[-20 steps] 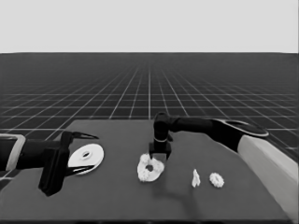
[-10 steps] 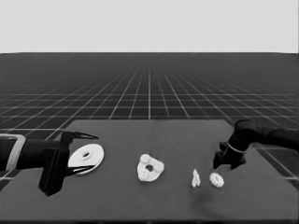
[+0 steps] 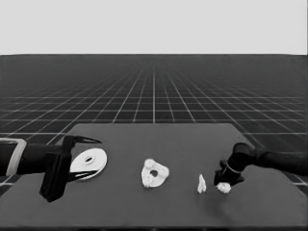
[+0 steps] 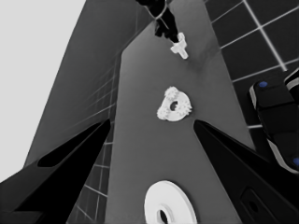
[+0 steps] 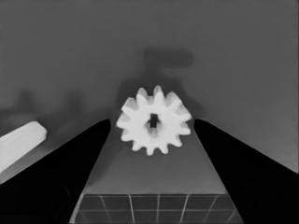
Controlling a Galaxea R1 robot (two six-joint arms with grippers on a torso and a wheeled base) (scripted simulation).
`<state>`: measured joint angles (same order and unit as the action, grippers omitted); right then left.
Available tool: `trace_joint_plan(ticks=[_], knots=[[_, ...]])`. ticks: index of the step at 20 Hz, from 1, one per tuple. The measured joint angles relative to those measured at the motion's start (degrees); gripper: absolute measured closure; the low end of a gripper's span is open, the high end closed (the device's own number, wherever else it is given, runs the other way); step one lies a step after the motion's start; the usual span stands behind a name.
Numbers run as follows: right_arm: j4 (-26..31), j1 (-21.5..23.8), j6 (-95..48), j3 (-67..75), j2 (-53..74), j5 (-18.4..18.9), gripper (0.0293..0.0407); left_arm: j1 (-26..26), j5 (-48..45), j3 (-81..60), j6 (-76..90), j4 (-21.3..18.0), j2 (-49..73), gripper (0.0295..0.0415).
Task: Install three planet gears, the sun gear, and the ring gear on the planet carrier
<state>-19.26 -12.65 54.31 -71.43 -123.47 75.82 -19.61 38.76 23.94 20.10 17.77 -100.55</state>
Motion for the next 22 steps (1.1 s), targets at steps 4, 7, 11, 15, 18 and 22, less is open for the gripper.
trace_joint_plan(ticks=[4, 7, 11, 15, 18, 22], knots=[[-0.11, -0.13, -0.03, -0.14, -0.06, -0.11, 0.0386, 0.0, 0.0, 0.0, 0.0, 0.0, 0.0, 0.0326], [-0.12, -0.12, -0.03, -0.16, -0.06, -0.12, 0.039, 0.0, 0.0, 0.0, 0.0, 0.0, 0.0, 0.0326], [-0.12, -0.12, -0.04, -0.15, -0.07, -0.12, 0.039, 0.0, 0.0, 0.0, 0.0, 0.0, 0.0, 0.0326], [7.73, 9.99, 1.41, 6.51, 3.43, 6.58, 0.039, 0.0, 0.0, 0.0, 0.0, 0.0, 0.0, 0.0326], [9.69, 12.42, 1.45, 7.0, 3.72, 7.91, 0.039, 0.0, 0.0, 0.0, 0.0, 0.0, 0.0, 0.0326], [10.14, 12.93, 1.44, 7.05, 3.75, 8.21, 0.039, 0.0, 0.0, 0.0, 0.0, 0.0, 0.0, 0.0326]])
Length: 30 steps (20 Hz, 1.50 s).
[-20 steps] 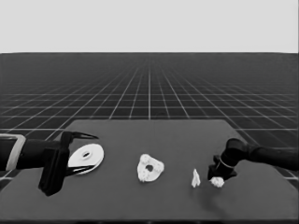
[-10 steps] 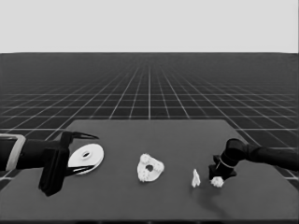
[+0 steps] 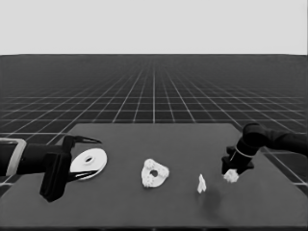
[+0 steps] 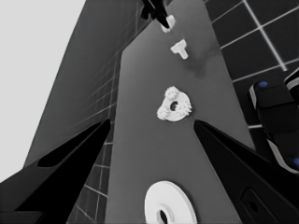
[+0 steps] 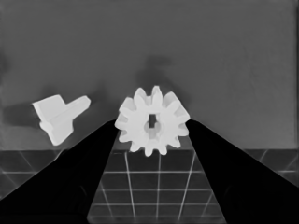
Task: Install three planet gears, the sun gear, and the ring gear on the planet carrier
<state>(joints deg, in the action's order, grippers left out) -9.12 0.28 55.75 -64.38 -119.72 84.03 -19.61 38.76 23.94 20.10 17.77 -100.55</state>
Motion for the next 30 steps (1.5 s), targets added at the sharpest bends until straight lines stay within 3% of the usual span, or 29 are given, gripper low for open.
trace_joint_plan(ticks=[1, 2, 4, 6, 10, 12, 15, 30], knots=[[-1.63, 0.76, 21.39, 1.91, -10.11, 3.89, 0.039, 0.0, 0.0, 0.0, 0.0, 0.0, 0.0, 0.0326], [-1.26, 1.22, 30.95, -2.31, -28.44, 5.75, 0.0391, 0.0, 0.0, 0.0, 0.0, 0.0, 0.0, 0.0326], [-0.47, 1.46, 28.85, -18.79, -46.97, 5.19, 0.0391, 0.0, 0.0, 0.0, 0.0, 0.0, 0.0, 0.0326], [-0.19, 1.47, 25.27, -27.7, -53.06, 4.57, 0.0391, 0.0, 0.0, 0.0, 0.0, 0.0, 0.0, 0.0326], [-0.04, 1.42, 23.04, -32.66, -55.9, 4.22, 0.0391, 0.0, 0.0, 0.0, 0.0, 0.0, 0.0, 0.0326], [-4.49, -3.2, 21.37, -35.38, -56.72, 2.95, 0.0391, 0.0, 0.0, 0.0, 0.0, 0.0, 0.0, 0.0326], [-6.26, -5.17, 20.39, -37.05, -57.2, 2.21, 0.0391, 0.0, 0.0, 0.0, 0.0, 0.0, 0.0, 0.0326], [-6.66, -6.1, 25.3, -37.46, -57.34, 1.99, 0.0391, 0.0, 0.0, 0.0, 0.0, 0.0, 0.0, 0.0326]])
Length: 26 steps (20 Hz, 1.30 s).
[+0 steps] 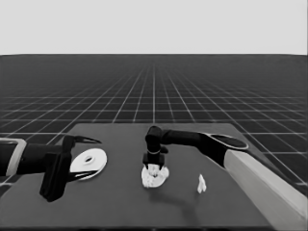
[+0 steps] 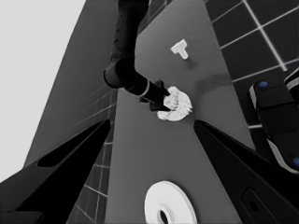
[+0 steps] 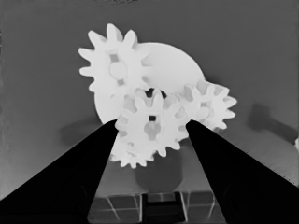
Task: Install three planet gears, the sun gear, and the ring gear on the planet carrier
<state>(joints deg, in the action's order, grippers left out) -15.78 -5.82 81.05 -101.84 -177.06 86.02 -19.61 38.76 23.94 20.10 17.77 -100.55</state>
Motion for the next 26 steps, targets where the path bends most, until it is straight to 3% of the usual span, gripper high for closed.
trace_joint_plan(ticks=[26], knots=[[-0.02, -0.34, 15.6, -0.08, 0.12, 0.01, 0.0391, 0.0, 0.0, 0.0, 0.0, 0.0, 0.0, 0.0326]])
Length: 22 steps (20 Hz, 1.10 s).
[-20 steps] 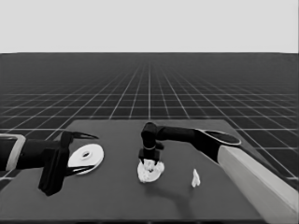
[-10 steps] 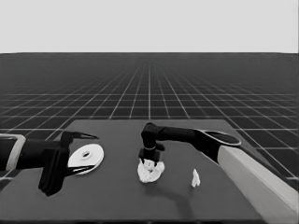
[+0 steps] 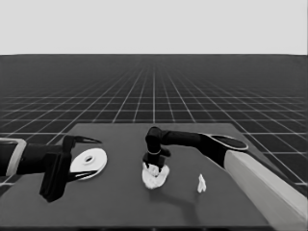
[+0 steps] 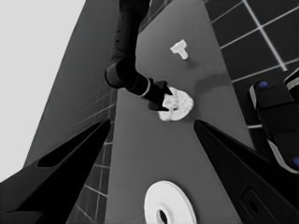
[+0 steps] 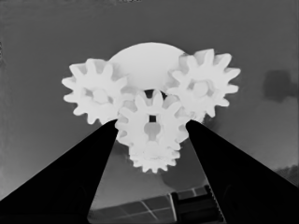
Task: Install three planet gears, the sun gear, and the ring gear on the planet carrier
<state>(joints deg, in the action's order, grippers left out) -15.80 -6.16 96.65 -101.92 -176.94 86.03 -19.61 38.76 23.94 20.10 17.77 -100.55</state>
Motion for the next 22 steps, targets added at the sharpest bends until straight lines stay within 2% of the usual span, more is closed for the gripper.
trace_joint_plan(ticks=[22], knots=[[0.0, 0.01, 13.2, 0.0, 0.0, 0.0, 0.0391, 0.0, 0.0, 0.0, 0.0, 0.0, 0.0, 0.0326]])
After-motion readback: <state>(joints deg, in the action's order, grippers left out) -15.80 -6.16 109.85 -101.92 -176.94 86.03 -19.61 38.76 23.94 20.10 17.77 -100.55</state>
